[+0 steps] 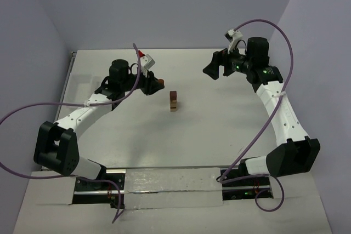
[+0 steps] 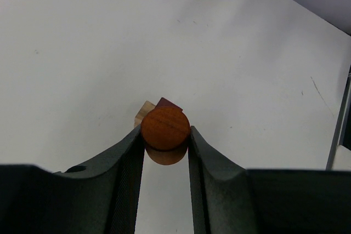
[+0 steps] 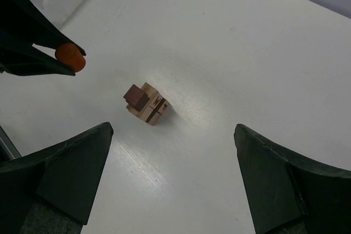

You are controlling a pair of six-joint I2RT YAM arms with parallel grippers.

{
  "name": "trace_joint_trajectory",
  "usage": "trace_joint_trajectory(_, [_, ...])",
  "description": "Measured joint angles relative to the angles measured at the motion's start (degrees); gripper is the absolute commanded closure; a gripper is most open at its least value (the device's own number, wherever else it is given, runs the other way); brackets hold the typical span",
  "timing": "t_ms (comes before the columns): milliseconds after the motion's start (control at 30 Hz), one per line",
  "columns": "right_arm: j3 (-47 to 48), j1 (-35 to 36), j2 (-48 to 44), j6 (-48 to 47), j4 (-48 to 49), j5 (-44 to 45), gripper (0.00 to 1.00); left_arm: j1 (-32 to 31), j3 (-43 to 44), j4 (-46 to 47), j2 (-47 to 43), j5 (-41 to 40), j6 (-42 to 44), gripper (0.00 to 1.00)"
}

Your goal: Build the wood block tower

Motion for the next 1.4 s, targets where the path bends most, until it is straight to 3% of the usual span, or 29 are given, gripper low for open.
trace_joint_trajectory(233, [3.0, -0.3, 3.5, 0.7, -1.2, -1.6, 0.0, -2.2, 4.5, -3.6, 3.5, -1.7, 1.6, 1.0])
trace_joint_trajectory(633, [6.6, -0.4, 6.2, 1.1, -2.4, -2.9, 0.0, -2.5, 6.5, -4.2, 8.0, 5.8, 7.9, 1.0])
trace_joint_trajectory(900, [6.6, -0.5, 6.5, 1.1, -2.6, -3.0, 0.0, -2.5, 2.8, 4.1, 9.6, 8.2, 7.1, 1.0])
trace_joint_trajectory(1400, [7.2, -0.5, 10.3, 1.1, -3.5, -3.4, 0.0, -4.6, -6.3, 21.7, 12.5, 5.5, 4.5, 1.0])
